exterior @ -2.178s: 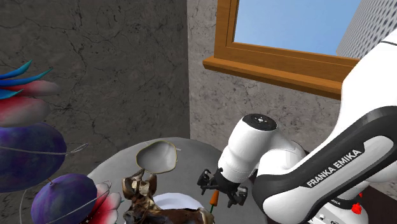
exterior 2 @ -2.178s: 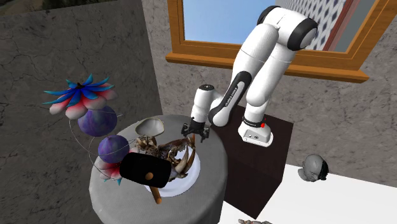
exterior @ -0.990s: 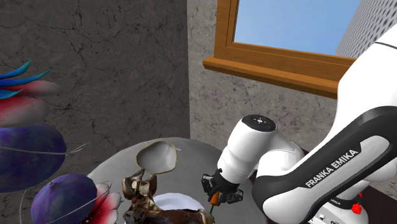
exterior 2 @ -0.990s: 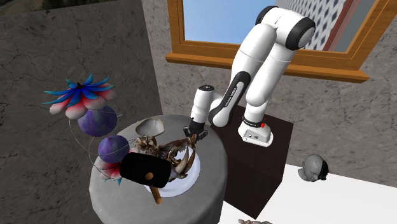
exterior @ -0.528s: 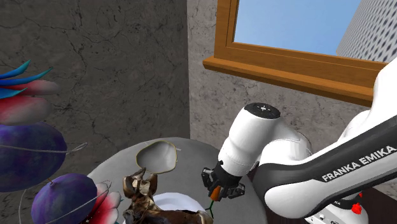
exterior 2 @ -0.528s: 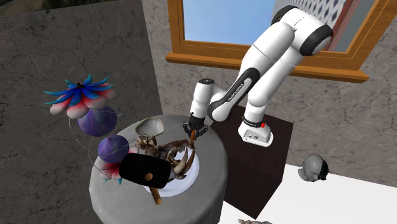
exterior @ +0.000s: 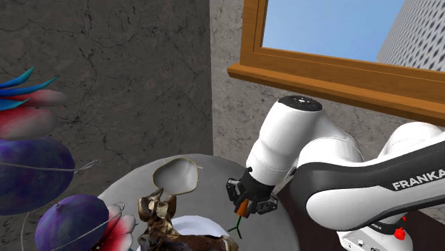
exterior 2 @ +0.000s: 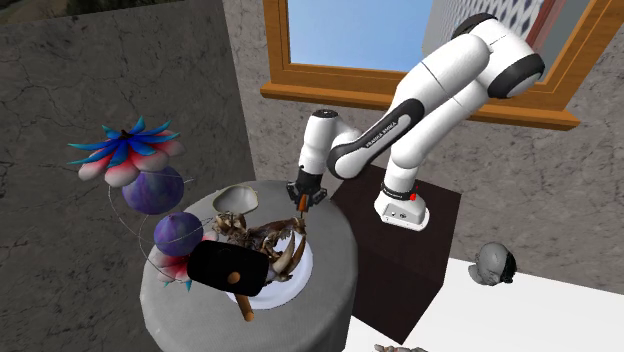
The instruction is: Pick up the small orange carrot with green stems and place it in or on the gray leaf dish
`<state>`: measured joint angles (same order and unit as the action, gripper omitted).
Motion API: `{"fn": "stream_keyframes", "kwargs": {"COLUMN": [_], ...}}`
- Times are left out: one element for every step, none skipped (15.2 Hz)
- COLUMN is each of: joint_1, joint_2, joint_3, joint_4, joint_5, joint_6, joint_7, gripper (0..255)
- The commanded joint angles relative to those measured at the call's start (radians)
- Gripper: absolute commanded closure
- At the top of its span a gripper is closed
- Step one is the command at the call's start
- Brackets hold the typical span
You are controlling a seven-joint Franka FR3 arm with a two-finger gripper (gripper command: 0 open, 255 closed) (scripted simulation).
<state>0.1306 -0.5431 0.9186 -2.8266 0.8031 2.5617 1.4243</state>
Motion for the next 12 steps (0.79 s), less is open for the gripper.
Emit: {"fn": "stream_keyframes", "kwargs": {"joint_1": [0.011,0.014,0.017,0.020,0.022,0.024,0.026,-0.012,-0.050,-0.088,-0.127,-0.165], "joint_2": [-0.042,-0.059,-0.075,-0.091,-0.106,-0.121,-0.133,-0.091,-0.050,-0.008,0.033,0.073], "joint_3": [-0.025,-0.036,-0.046,-0.056,-0.067,-0.077,-0.086,-0.078,-0.068,-0.056,-0.044,-0.029], "joint_4": [0.007,0.011,0.015,0.020,0.025,0.030,0.035,0.064,0.093,0.123,0.153,0.184], "joint_5": [-0.010,-0.017,-0.023,-0.029,-0.036,-0.043,-0.050,-0.069,-0.090,-0.113,-0.139,-0.167], "joint_6": [-0.050,-0.072,-0.093,-0.113,-0.134,-0.153,-0.172,-0.154,-0.139,-0.124,-0.110,-0.098], "joint_7": [0.006,0.009,0.012,0.016,0.019,0.022,0.025,0.015,0.008,0.005,0.004,0.006], "gripper": [255,255,255,255,255,255,255,255,255,255,255,255]}}
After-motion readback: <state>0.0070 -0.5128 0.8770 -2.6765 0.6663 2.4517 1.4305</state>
